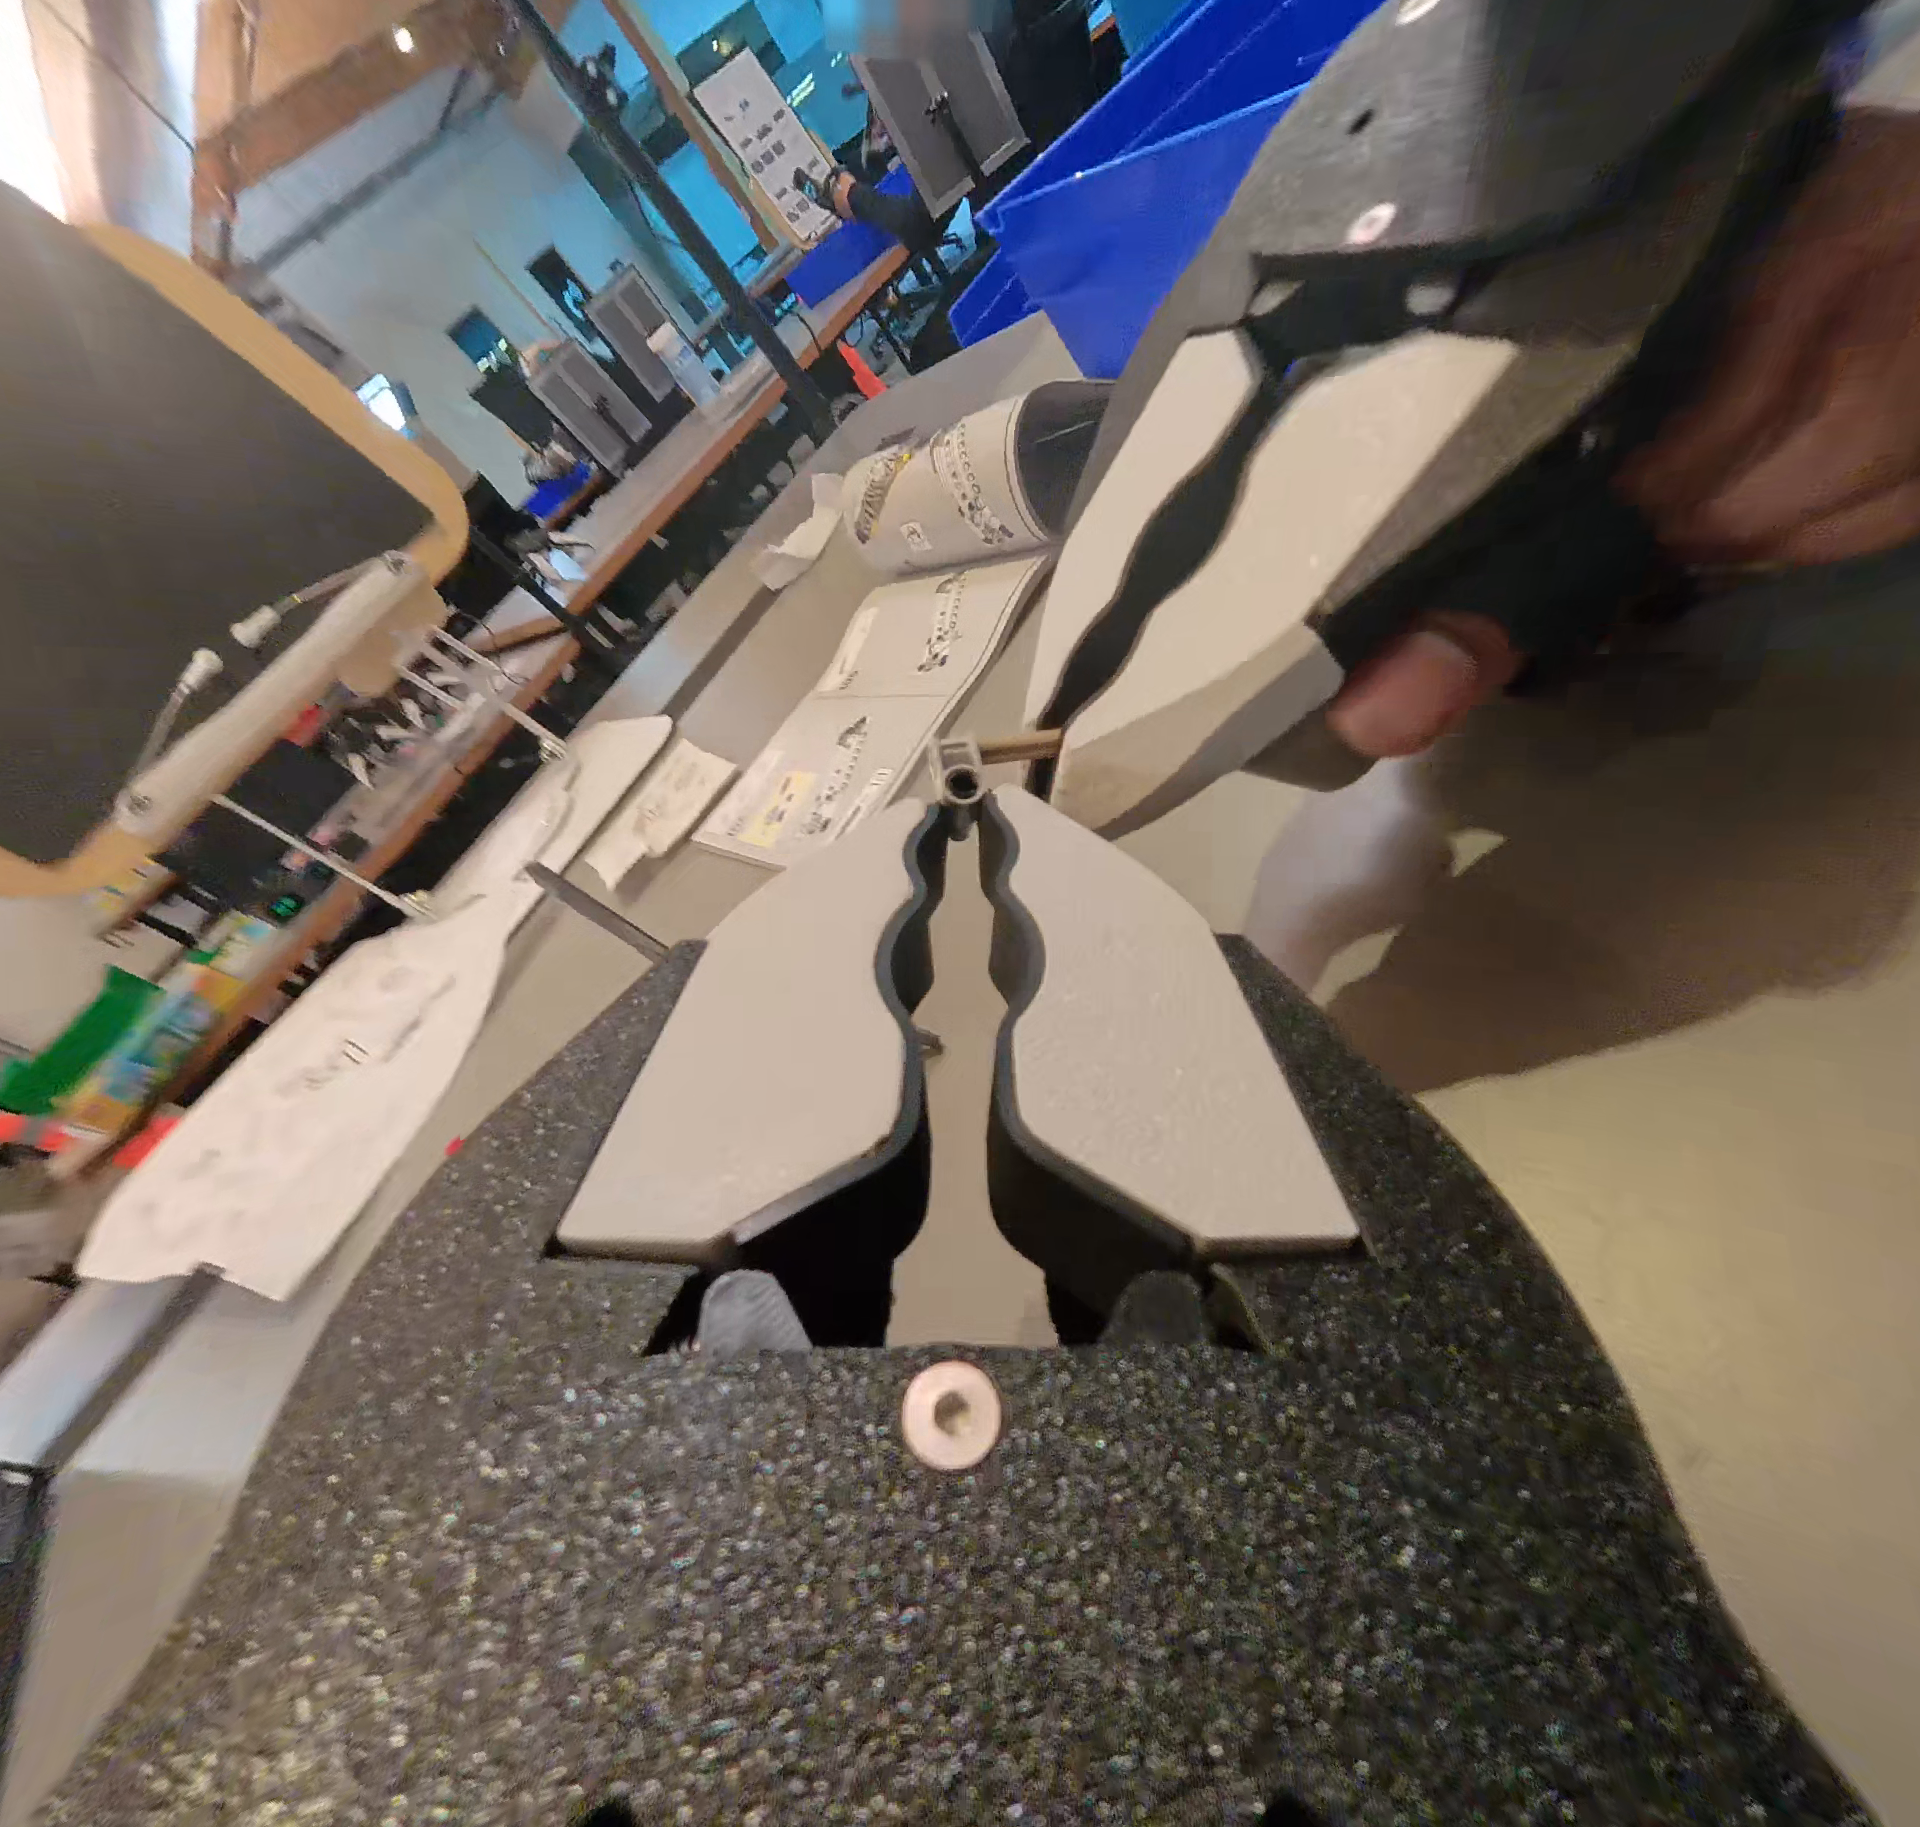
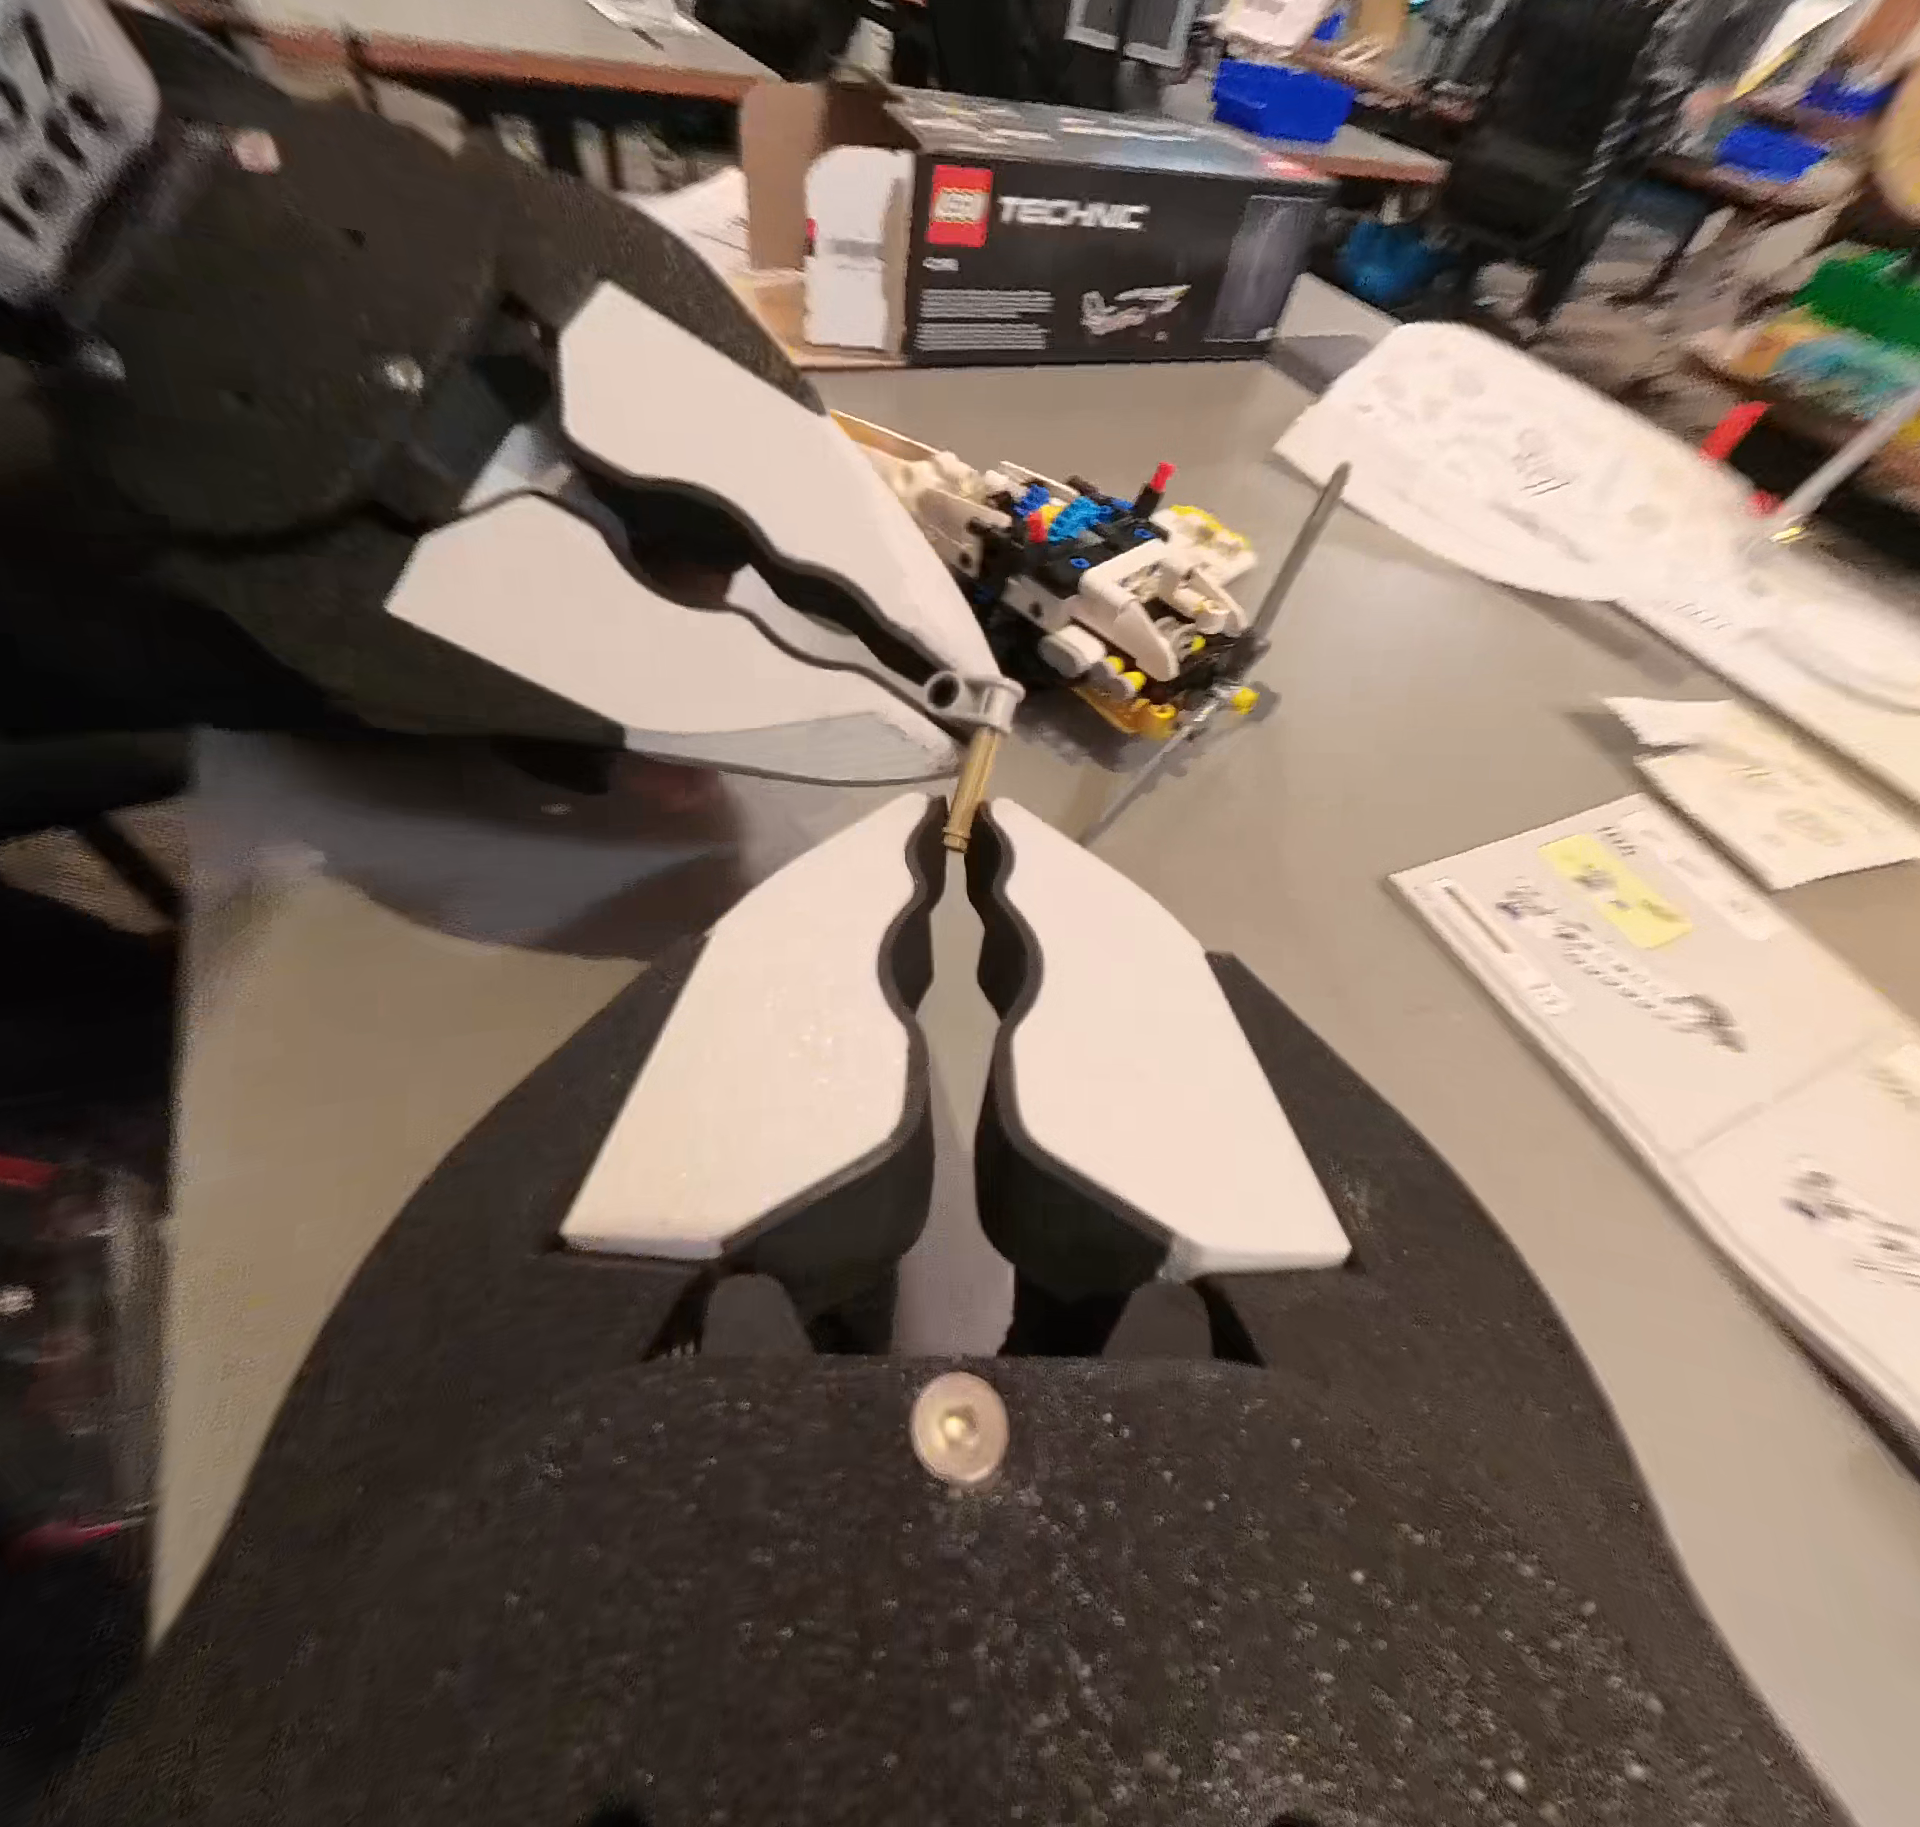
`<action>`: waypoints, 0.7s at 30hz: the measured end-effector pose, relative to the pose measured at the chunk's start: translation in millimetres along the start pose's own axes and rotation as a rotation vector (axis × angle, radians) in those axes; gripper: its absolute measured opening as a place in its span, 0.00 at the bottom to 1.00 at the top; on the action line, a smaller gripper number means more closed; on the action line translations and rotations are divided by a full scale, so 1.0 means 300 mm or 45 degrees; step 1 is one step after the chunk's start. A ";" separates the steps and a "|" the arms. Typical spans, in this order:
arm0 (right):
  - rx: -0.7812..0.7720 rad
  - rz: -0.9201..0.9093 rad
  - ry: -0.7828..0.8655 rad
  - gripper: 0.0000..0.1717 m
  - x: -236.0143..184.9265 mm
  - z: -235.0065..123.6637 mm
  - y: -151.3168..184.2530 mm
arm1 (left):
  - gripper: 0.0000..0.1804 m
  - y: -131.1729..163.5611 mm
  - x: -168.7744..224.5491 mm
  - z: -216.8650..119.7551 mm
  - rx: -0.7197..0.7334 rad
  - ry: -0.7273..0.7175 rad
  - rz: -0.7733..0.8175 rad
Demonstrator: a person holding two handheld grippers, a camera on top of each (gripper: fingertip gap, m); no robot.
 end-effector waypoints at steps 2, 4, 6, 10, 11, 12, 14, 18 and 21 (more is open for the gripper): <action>-0.037 -0.101 0.103 0.02 0.008 0.000 0.008 | 0.05 0.008 0.002 0.005 -0.017 0.016 -0.066; -0.073 -0.151 0.169 0.02 0.014 -0.001 0.018 | 0.05 0.019 0.007 0.012 -0.039 0.046 -0.152; -0.094 -0.162 0.200 0.02 0.019 -0.004 0.026 | 0.05 0.027 0.013 0.019 -0.055 0.065 -0.206; -0.107 -0.135 0.212 0.02 0.020 -0.013 0.037 | 0.04 0.033 0.024 0.028 -0.068 0.086 -0.261; -0.121 -0.129 0.221 0.02 0.022 -0.019 0.044 | 0.04 0.036 0.023 0.029 -0.076 0.081 -0.286; -0.123 -0.132 0.247 0.02 0.027 -0.034 0.048 | 0.04 0.064 -0.038 0.025 -0.117 -0.062 -0.323; -0.133 -0.111 0.308 0.02 0.046 -0.084 0.068 | 0.04 0.112 -0.129 0.003 -0.115 -0.114 -0.564; -0.137 -0.076 0.363 0.02 0.059 -0.144 0.089 | 0.04 0.085 -0.053 0.025 -0.112 -0.007 -0.408; -0.137 -0.049 0.450 0.02 0.092 -0.206 0.096 | 0.04 0.082 -0.065 0.022 -0.072 0.045 -0.508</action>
Point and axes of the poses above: each gripper's, where its closed fingertips meet, z out along the fingers, y out of its underside, x = y × z across the jaws, the point moved 1 cm from there along -z, back along the fingers, and after that the axes turned 3 degrees about -y, right-handed, at the moved point
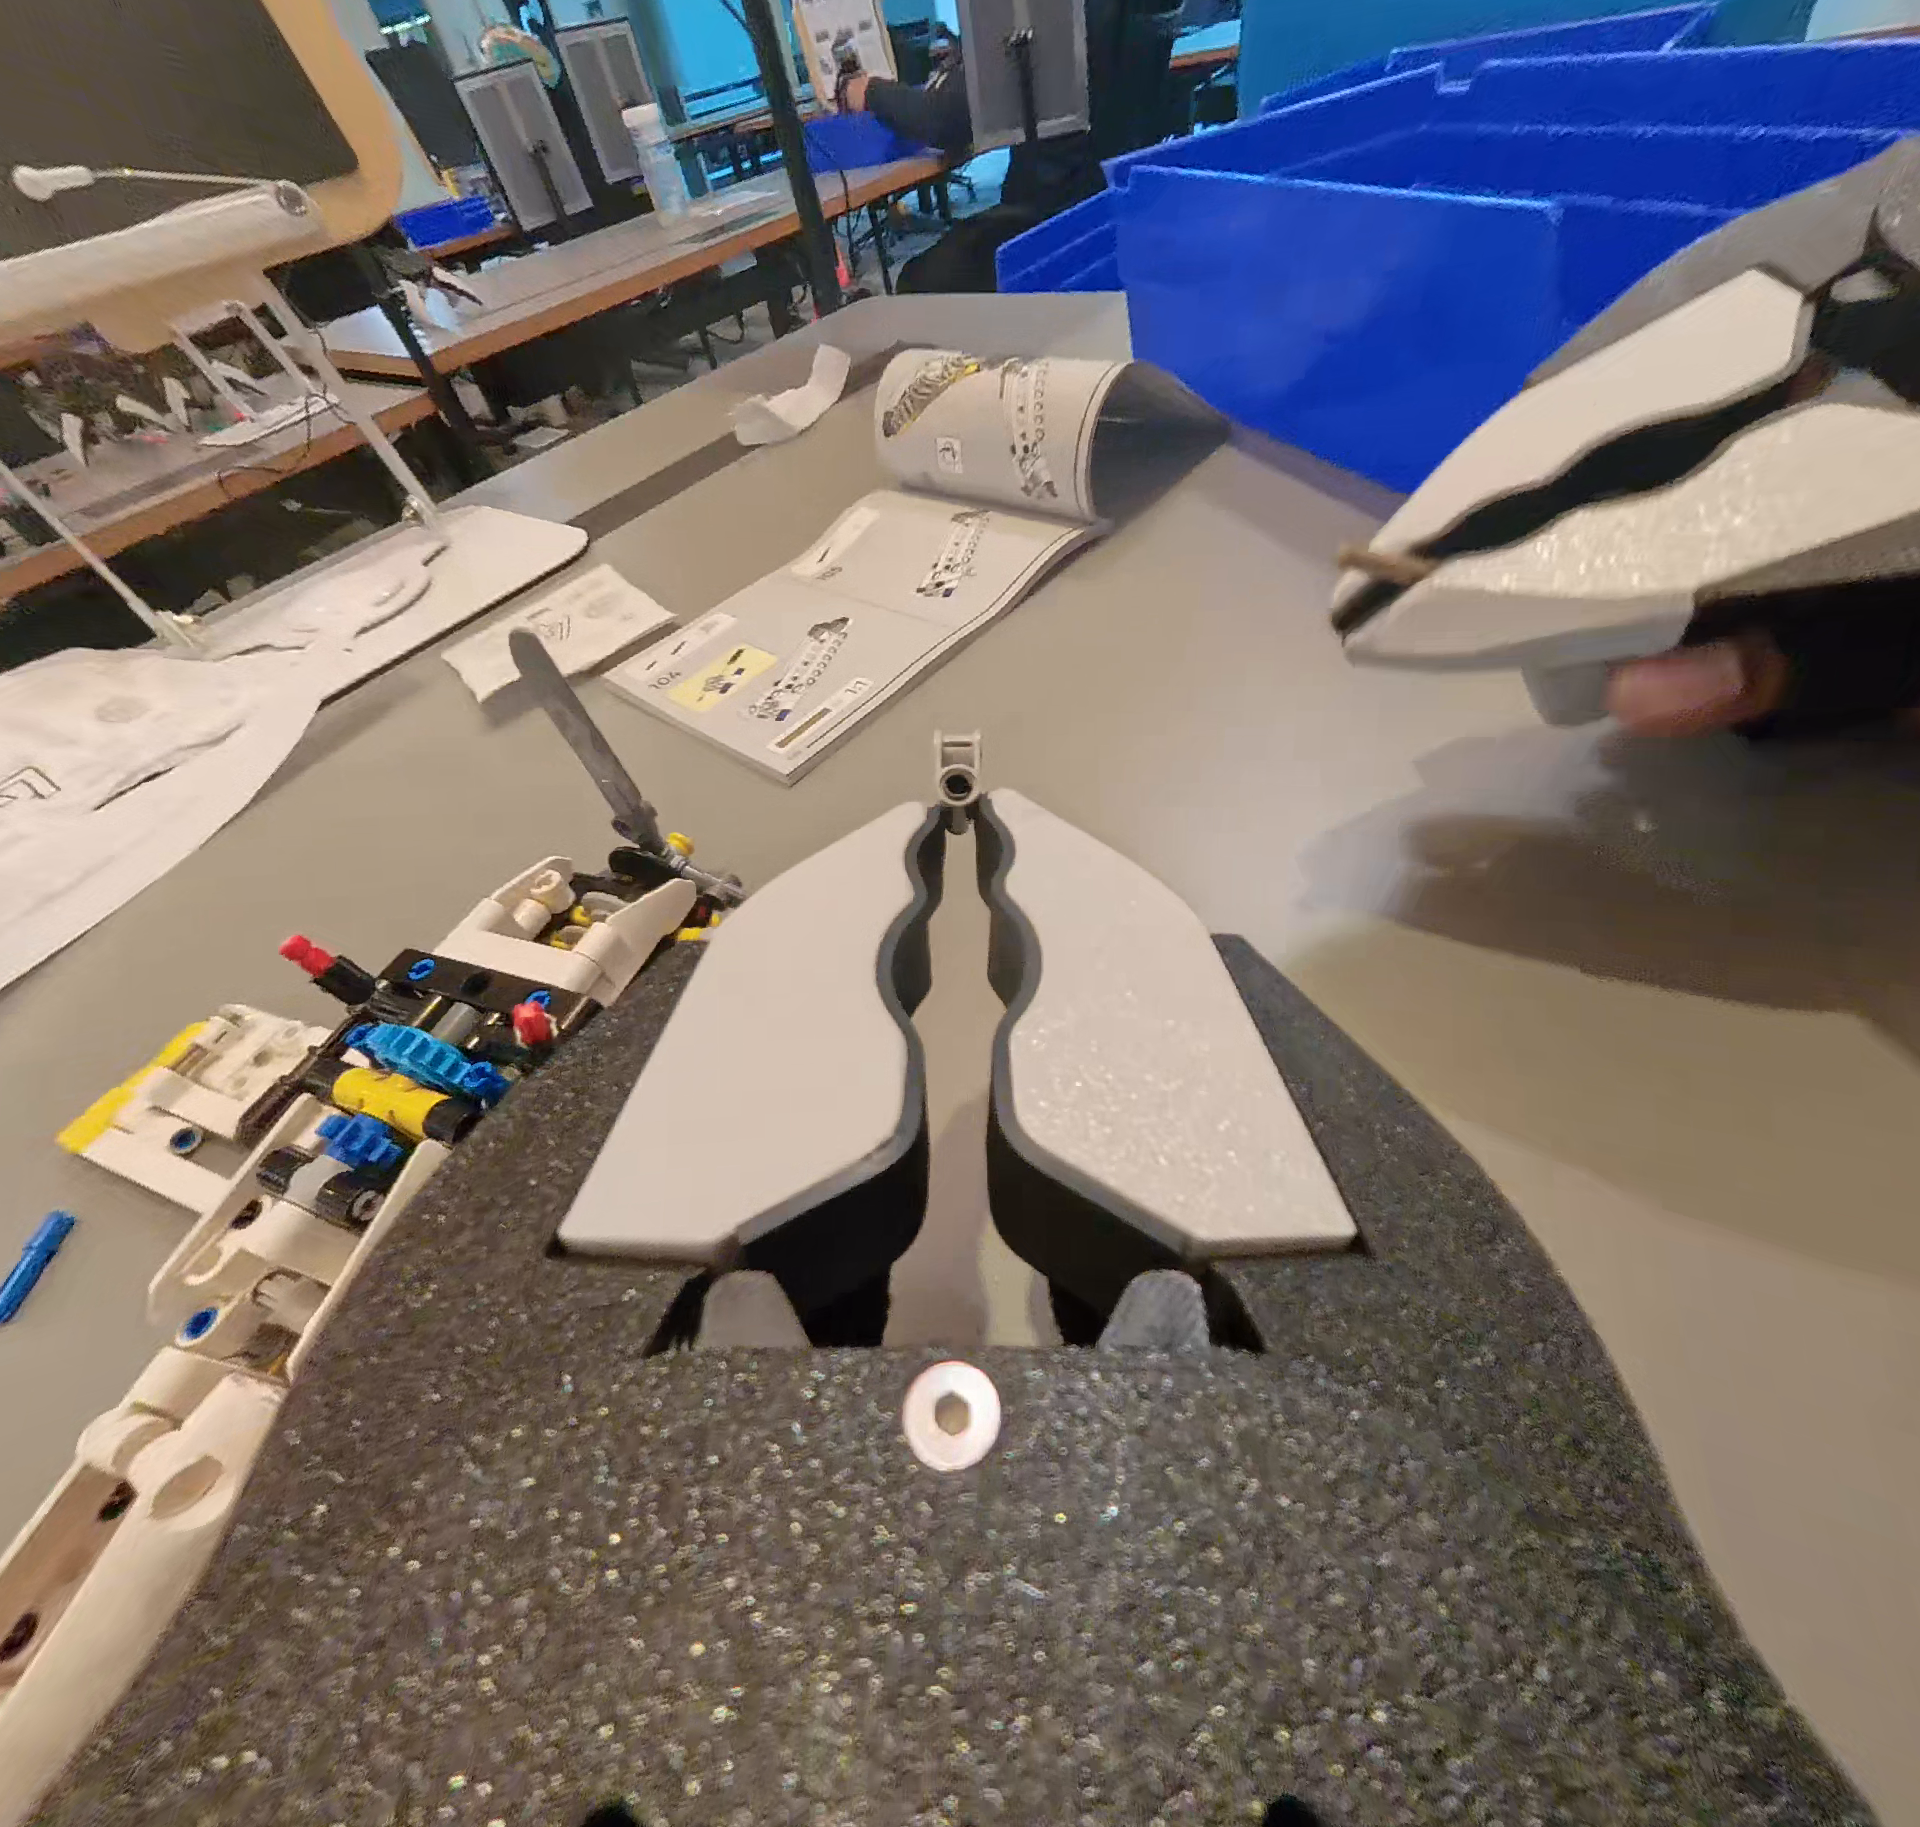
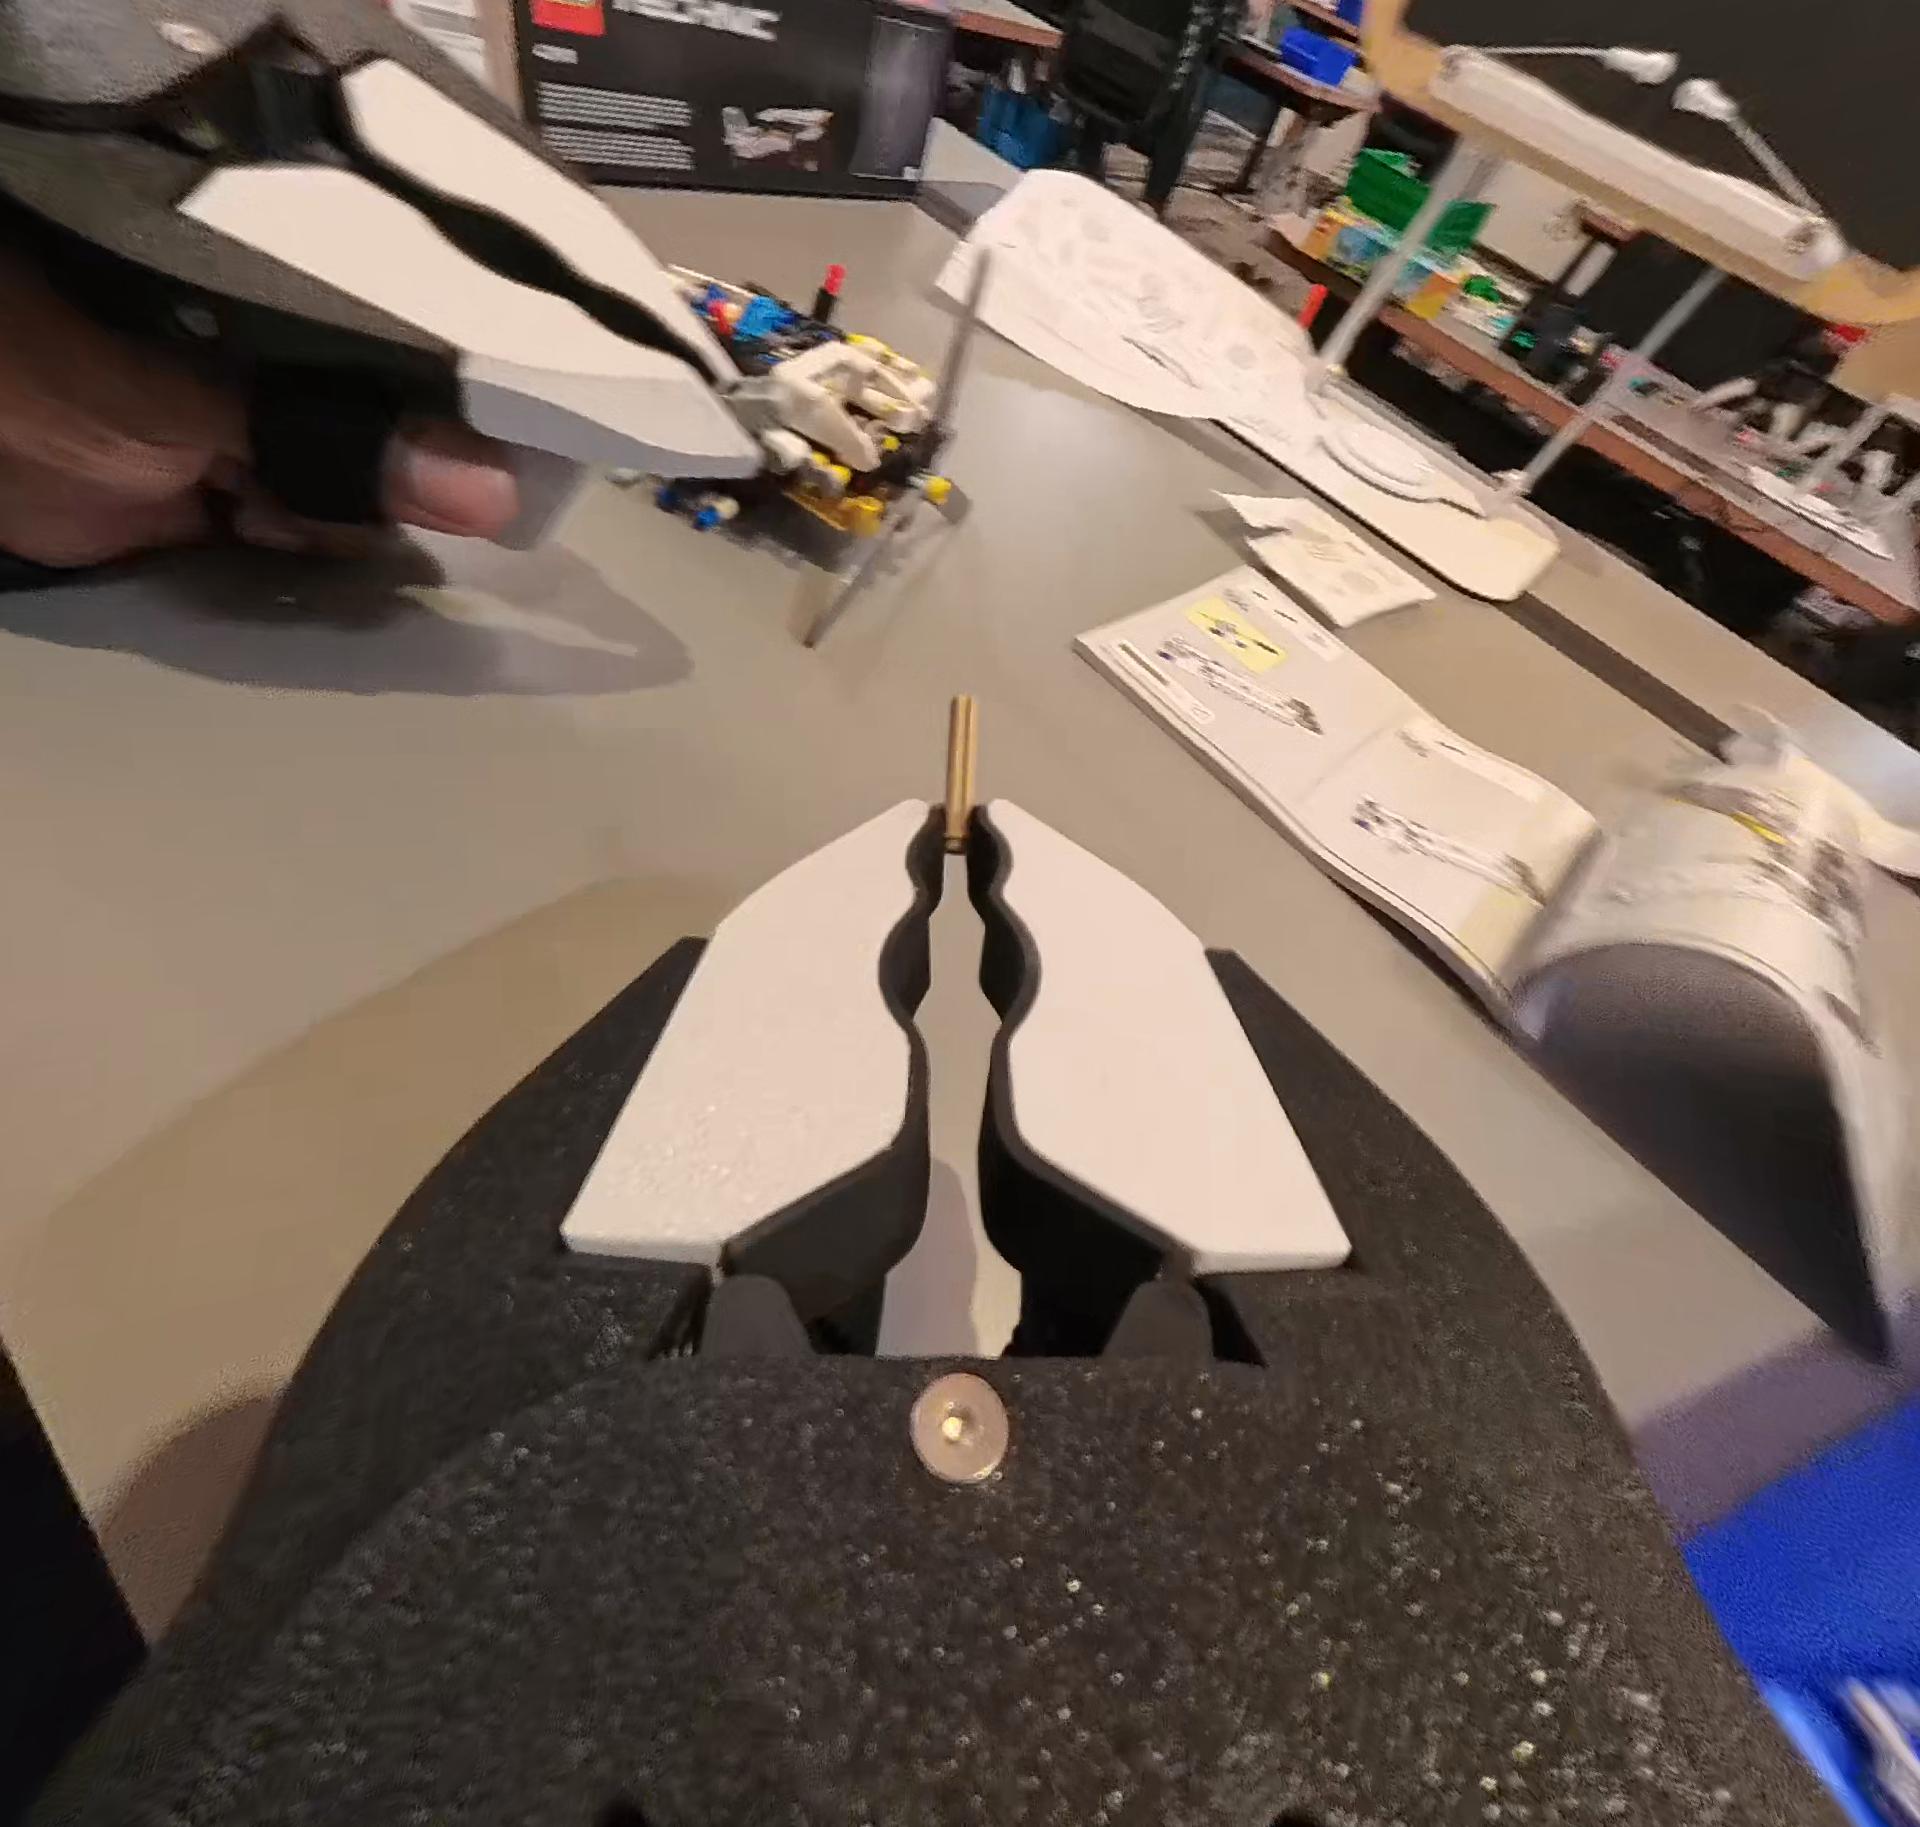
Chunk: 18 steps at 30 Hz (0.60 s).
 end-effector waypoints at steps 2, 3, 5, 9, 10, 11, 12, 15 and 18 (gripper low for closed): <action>-0.019 0.007 0.103 0.02 0.072 -0.063 0.008 | 0.04 0.003 0.019 0.000 -0.007 0.027 0.039; -0.020 0.004 0.181 0.02 0.125 -0.109 0.007 | 0.04 0.008 0.028 0.002 -0.018 0.033 0.064; -0.032 -0.008 0.354 0.03 0.251 -0.219 0.000 | 0.04 0.014 0.038 0.005 -0.038 0.035 0.095; -0.263 0.010 0.646 0.03 0.519 -0.408 0.084 | 0.04 0.022 0.043 0.010 -0.063 0.050 0.094; -0.344 0.035 0.683 0.03 0.570 -0.434 0.126 | 0.04 0.022 0.043 0.010 -0.064 0.054 0.092; -0.414 0.066 0.707 0.05 0.611 -0.452 0.167 | 0.04 0.023 0.045 0.010 -0.064 0.058 0.091; -0.469 0.095 0.716 0.08 0.642 -0.463 0.203 | 0.04 0.023 0.046 0.009 -0.065 0.063 0.089; -0.553 0.148 0.680 0.16 0.678 -0.467 0.258 | 0.04 0.022 0.049 0.004 -0.059 0.077 0.072; -0.539 0.083 0.693 0.17 0.675 -0.480 0.205 | 0.05 0.020 0.047 0.001 -0.055 0.105 0.030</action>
Point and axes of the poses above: each gripper's, where its closed fingertips meet, z out along the fingers, y out of its underside, x = y × z across the jaws, the point moved 1 cm from there along -z, back along the fingers, and after that the axes turned 3 degrees about -y, right-handed, at the moved point
